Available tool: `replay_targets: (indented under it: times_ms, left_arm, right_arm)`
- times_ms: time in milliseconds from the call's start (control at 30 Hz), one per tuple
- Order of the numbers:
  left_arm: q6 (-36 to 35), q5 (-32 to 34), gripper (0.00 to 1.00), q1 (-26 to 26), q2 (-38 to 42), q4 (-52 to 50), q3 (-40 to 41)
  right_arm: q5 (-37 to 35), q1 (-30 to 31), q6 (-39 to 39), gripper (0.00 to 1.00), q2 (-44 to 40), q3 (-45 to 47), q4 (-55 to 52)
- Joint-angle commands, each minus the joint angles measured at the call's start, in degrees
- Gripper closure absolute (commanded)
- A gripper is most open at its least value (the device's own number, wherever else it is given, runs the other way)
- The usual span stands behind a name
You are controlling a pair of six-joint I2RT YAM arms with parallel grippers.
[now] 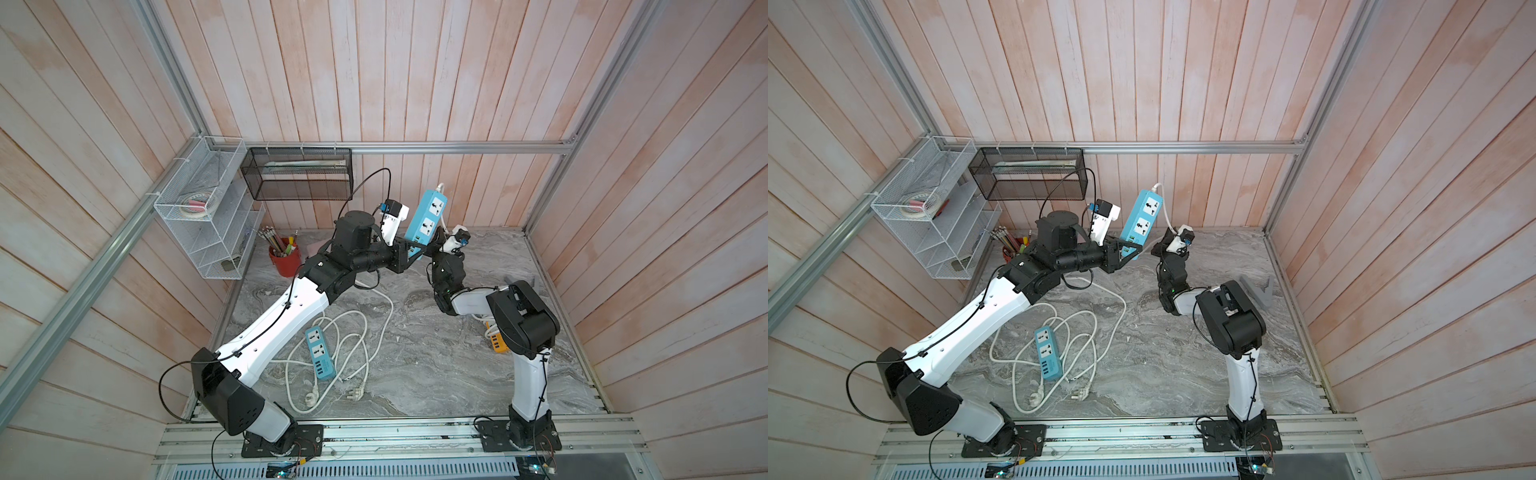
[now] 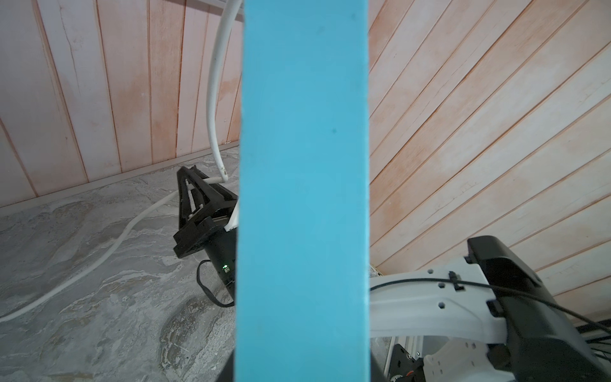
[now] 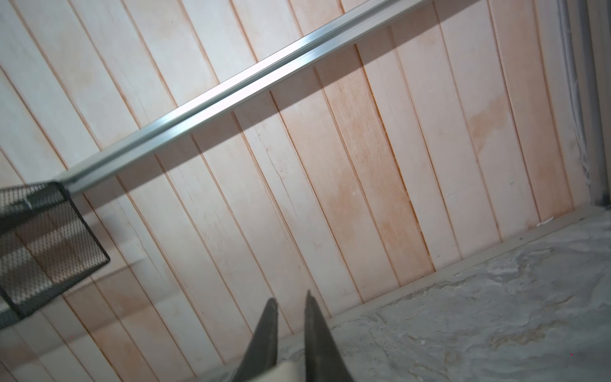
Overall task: Wrap the cord around the power strip
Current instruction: Wrap the power cord around the power strip.
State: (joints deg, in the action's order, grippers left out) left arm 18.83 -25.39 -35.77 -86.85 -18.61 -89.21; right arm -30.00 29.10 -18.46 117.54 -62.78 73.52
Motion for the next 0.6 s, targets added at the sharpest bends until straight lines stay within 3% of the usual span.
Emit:
replay_targets:
  times_ms: [0,167,333,567]
  left_arm:
    - [1.78,-3.10,1.00,4.29,2.36,7.57,2.26]
    - [0.03,-4.73,1.00,11.13,-0.10,7.71,2.10]
    - [-9.47,-0.78,1.00,15.11,-5.77,-0.03,-2.37]
    - [-28.00,8.11,1.00,15.03,-7.24,-3.04,1.75]
  right_arm:
    - [3.46,1.18,10.19,0.97,-2.05,3.46,-3.54]
    - [6.03,4.48,29.15,1.00,-7.92,9.63,-7.76]
    - [9.50,9.59,46.76,1.00,-15.01,14.82,-15.16]
    - [14.75,14.05,56.79,1.00,-26.07,14.73,-33.51]
